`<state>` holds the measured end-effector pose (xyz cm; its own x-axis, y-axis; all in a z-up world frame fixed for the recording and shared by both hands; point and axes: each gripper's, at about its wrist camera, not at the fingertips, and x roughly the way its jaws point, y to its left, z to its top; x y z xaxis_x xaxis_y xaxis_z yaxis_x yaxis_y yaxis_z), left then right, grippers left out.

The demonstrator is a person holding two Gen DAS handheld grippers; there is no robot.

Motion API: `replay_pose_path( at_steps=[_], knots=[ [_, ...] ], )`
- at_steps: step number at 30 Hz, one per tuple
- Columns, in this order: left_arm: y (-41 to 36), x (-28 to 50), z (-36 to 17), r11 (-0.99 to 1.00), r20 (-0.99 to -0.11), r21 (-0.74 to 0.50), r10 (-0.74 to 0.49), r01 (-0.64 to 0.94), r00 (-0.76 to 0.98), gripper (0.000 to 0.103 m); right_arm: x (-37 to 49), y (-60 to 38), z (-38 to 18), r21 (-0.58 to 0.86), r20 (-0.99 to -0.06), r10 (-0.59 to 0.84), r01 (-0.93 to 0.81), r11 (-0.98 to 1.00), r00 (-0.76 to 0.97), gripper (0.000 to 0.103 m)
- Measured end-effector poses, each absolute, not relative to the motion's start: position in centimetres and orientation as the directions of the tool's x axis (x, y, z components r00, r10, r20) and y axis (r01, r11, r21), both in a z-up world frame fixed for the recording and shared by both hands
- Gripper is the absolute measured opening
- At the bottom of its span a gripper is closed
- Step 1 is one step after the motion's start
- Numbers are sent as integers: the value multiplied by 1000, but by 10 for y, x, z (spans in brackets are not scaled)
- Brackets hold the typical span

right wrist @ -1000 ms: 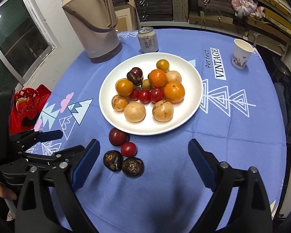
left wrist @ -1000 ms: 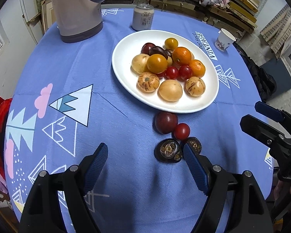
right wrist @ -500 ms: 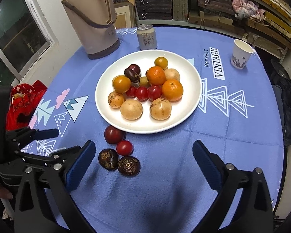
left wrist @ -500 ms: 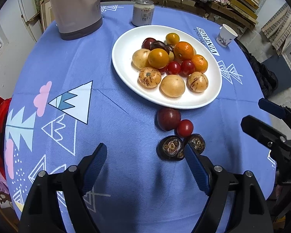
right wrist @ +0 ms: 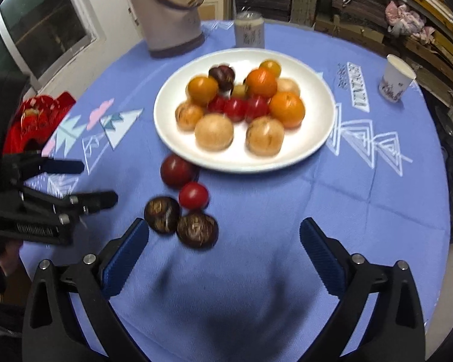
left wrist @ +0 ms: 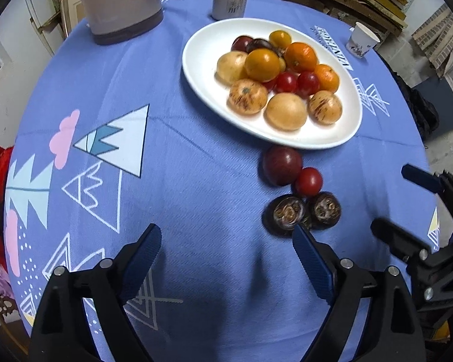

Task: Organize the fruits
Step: 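Move both tools back over the remaining fruit on the cloth, then grasp a dark brown fruit with the right tool while the left tool grasps another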

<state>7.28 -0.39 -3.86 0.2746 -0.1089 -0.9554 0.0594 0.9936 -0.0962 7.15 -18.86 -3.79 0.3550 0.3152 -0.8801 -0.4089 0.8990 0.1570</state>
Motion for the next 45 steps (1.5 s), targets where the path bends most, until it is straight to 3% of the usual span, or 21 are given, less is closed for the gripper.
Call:
replay_pose_path(
  at_steps=[9,20,23,30,32,33,45],
  knots=[
    [-1,76,-47,993,-960,-99,-110,57,257,89,68,-173,-58,62,-900,259,-485,873,351,98],
    [0,79,-49,994,-961,-94,-105,53,254,89,69,-152,-86,60,-918,262,-549,834,299,96],
    [2,80,-51,994,-962,-95,-104,49,250,89,74,-149,-92,82,-924,271,-554,829,268,72],
    [6,80,-52,994,-964,-97,-104,43,244,89,79,-142,-101,91,-929,270,-555,827,251,66],
    [5,80,-54,994,-965,-96,-104,43,239,89,79,-142,-100,81,-927,269,-560,824,263,57],
    [5,80,-54,994,-966,-95,-103,44,238,89,81,-144,-99,95,-924,281,-554,827,261,43],
    [-21,74,-56,988,-965,-102,-127,118,229,89,81,-176,-80,176,-906,330,-473,863,265,43]
  ],
)
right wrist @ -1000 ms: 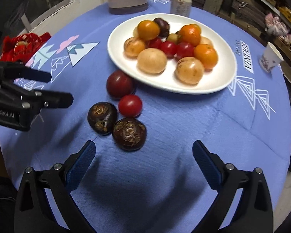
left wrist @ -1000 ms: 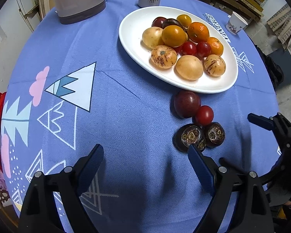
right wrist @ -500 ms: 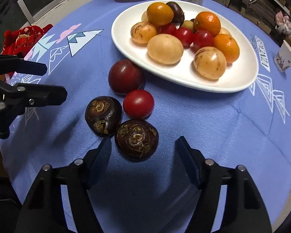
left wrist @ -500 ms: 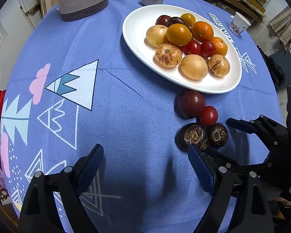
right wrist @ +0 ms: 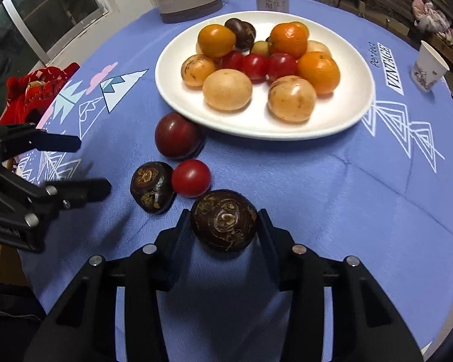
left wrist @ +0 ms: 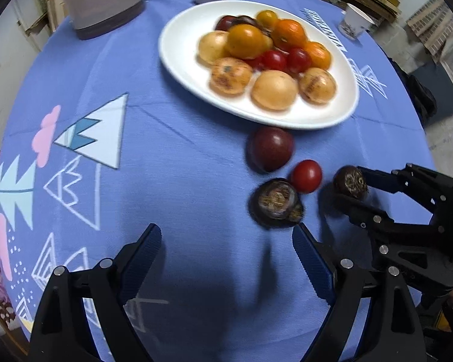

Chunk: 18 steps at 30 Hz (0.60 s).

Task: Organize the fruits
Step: 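Grasp a dark brown fruit with the right tool while the left tool grasps another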

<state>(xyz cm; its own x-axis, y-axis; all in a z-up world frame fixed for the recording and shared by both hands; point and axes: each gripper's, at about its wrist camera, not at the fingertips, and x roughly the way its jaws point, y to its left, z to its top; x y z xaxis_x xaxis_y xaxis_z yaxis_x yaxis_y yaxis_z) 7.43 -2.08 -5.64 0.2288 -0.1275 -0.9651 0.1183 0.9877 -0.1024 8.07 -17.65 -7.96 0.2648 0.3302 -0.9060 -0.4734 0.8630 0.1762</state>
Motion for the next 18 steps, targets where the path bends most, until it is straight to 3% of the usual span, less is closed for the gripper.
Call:
replay_pose_path(
  at_steps=[9,15,17,18],
  knots=[
    [-48,82,-74,979,-961,-122,-157,162,226,86,73,-192,-74,188,-903,333,-448,874,271,43],
    [-56,85,-86,974,-961,-143,-179,175,209,59,73,-199,-74,193,-902,332,-430,882,275,43],
    [-61,84,-85,970,-961,-121,-168,211,221,42,73,-199,-75,195,-904,331,-429,882,271,43],
    [-62,85,-85,968,-960,-124,-172,220,220,42,73,-199,-75,195,-904,331,-429,882,270,43]
  ],
)
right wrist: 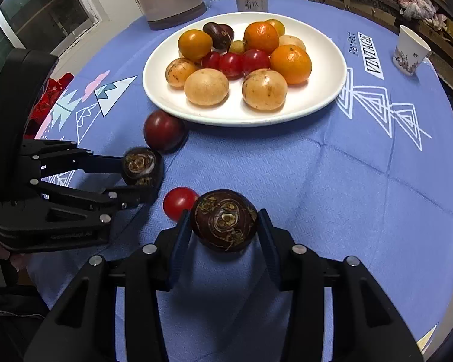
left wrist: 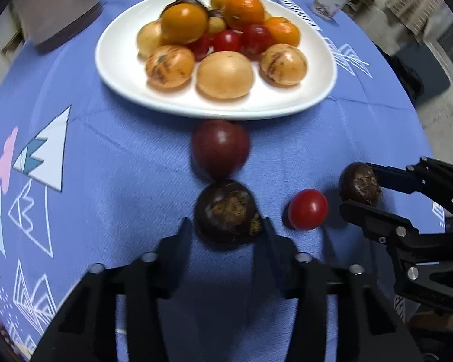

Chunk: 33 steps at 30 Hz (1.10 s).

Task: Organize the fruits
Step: 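Grasp a dark brown fruit with the right tool while the left tool grasps another, then lower both brown fruits onto the plate and open both tools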

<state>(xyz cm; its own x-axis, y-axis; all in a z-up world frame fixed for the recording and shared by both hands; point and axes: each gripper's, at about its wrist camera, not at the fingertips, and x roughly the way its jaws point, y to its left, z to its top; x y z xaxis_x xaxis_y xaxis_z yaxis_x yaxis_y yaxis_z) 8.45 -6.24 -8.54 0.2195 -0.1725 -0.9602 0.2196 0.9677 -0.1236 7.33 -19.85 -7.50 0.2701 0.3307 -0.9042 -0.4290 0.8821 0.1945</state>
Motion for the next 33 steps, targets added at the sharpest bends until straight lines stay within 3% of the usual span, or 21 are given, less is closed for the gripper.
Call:
replay_pose_path(
  at_steps=[9,16,33],
  knots=[
    [-62,93,-88,966,-955,-161,-205,204,215,47,75,-194,-76,198,-907,333,-438,877,257,44],
    [-56,91,-84,966,-954,-163,-206,199,218,42,75,-196,-73,198,-905,333,-431,880,264,43],
    [-18,82,-9,970,-904,-173,-226,174,364,42,95,-202,-29,266,-849,418,-423,866,324,43]
  ],
)
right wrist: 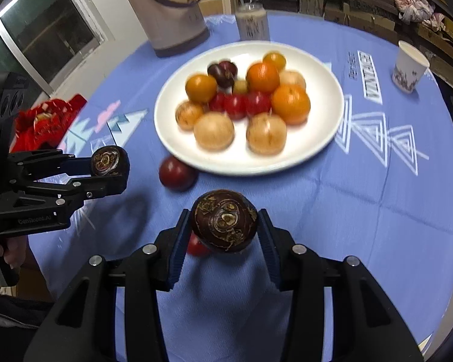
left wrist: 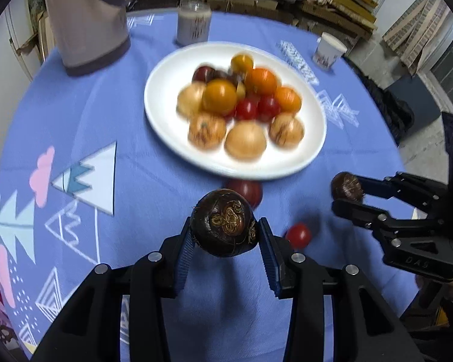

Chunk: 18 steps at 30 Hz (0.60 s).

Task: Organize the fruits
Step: 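Lower both brown fruits onto the plate and open both tools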

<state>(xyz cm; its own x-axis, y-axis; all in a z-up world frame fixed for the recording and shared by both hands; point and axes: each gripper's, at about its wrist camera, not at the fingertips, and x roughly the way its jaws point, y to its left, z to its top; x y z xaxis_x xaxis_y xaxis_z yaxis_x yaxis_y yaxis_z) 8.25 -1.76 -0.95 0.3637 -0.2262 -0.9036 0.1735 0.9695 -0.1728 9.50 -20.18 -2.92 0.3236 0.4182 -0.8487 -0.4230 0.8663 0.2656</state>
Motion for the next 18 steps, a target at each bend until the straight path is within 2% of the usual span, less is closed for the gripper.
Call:
replay_pose_path(
  at_steps=[8,18],
  knots=[
    [-36,133,11,964,-879,-163,-238,208,413,42,138,-198,-7,289,-812,447,-406,867,376,43],
    [-49,202,2,969,-883,-139,-214,203,417,42,200,-200,-20,329,-806,447,-335,883,387,43]
  ],
)
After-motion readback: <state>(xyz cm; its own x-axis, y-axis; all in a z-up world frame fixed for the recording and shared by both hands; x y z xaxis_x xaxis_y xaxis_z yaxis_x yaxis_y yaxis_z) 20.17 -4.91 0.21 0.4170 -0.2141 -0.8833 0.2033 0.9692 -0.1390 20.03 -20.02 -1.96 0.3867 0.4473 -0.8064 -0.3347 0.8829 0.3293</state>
